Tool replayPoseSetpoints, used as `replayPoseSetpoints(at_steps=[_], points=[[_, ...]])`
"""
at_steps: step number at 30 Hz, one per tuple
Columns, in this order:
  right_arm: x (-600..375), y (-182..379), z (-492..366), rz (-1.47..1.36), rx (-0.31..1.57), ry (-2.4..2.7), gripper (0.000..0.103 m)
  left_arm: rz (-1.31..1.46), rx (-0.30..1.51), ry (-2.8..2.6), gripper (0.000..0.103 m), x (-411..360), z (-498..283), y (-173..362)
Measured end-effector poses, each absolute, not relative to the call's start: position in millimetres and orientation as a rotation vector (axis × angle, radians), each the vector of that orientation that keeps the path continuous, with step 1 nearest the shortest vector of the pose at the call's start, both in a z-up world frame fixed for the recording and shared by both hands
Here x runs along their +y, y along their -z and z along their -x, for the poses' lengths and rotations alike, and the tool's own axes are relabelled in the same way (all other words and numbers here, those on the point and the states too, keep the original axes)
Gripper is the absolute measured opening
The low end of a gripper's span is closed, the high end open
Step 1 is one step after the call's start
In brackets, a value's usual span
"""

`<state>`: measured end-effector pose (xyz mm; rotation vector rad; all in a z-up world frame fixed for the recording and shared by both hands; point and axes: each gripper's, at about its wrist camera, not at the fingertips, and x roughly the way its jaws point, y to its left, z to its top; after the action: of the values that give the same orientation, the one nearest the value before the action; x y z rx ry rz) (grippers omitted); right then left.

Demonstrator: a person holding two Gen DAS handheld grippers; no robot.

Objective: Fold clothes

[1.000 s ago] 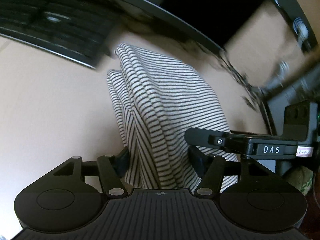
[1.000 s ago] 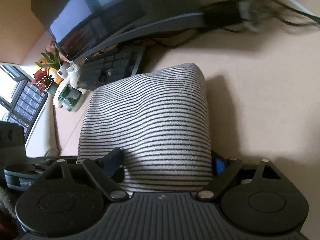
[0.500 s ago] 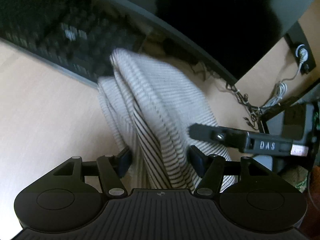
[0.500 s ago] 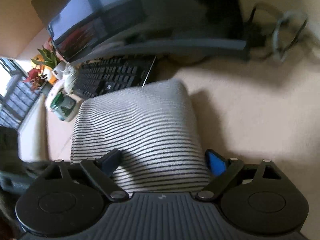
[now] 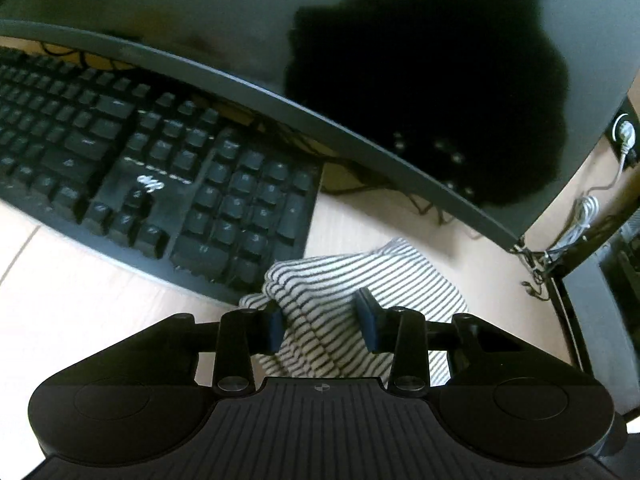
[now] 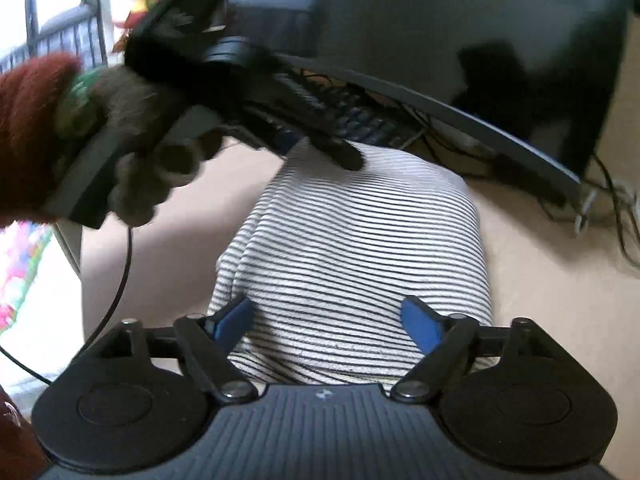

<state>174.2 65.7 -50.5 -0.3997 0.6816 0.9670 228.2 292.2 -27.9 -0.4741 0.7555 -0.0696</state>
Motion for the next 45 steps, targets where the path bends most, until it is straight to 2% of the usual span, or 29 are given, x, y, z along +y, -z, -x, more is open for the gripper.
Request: replayPoseSetpoints(at_steps=[6, 7, 10, 12, 14, 15, 16, 17, 18, 22, 27, 32, 36, 38, 40, 43, 45], points=[[29, 17, -219, 0.051, 0.788, -0.924, 0.086, 0.496, 0.735, 0.078, 0.044, 297, -222, 26], [20, 12, -228, 0.015, 0.777, -0.877, 0.086, 0.496, 0.729, 0.051, 0.056, 298, -214, 21], [-4, 19, -252, -0.037, 0.789, -0.757, 0.09, 0.572, 0.748, 0.061, 0.076, 291, -187, 21], [-14, 34, -262, -0.057, 0.847, -0.731, 0.09, 0.627, 0.763, 0.072, 0.081, 286, -168, 23], [-18, 53, -264, -0.063, 0.901, -0.746, 0.09, 0.645, 0.807, 0.091, 0.081, 271, -161, 35], [-16, 60, -262, -0.078, 0.922, -0.765, 0.09, 0.652, 0.831, 0.101, 0.076, 262, -158, 42], [-16, 64, -260, -0.107, 0.941, -0.794, 0.084, 0.659, 0.834, 0.101, 0.067, 257, -154, 45], [-12, 63, -258, -0.129, 0.954, -0.833, 0.071, 0.666, 0.83, 0.098, 0.065, 252, -150, 46], [-4, 60, -252, -0.109, 0.939, -0.848, 0.071, 0.673, 0.827, 0.096, 0.062, 247, -146, 48], [4, 45, -246, -0.06, 0.87, -0.934, 0.069, 0.67, 0.826, 0.077, 0.064, 233, -137, 48], [-10, 61, -245, -0.029, 0.914, -0.925, 0.068, 0.621, 0.835, 0.007, 0.069, 220, -135, 52], [-11, 45, -236, 0.063, 0.815, -0.901, 0.083, 0.483, 0.694, -0.09, 0.07, 215, -122, -2], [-18, 26, -224, 0.093, 0.681, -0.931, 0.087, 0.452, 0.564, -0.016, 0.08, 223, -144, -34], [-15, 20, -219, 0.108, 0.641, -0.946, 0.09, 0.463, 0.607, 0.001, 0.08, 233, -172, -18], [-7, 19, -214, 0.131, 0.618, -0.965, 0.09, 0.464, 0.677, -0.007, 0.071, 243, -199, 6], [19, 35, -210, 0.213, 0.67, -0.995, 0.091, 0.492, 0.723, -0.014, 0.07, 257, -218, 37], [32, 54, -202, 0.296, 0.674, -0.965, 0.1, 0.542, 0.694, 0.004, 0.071, 263, -220, 44]])
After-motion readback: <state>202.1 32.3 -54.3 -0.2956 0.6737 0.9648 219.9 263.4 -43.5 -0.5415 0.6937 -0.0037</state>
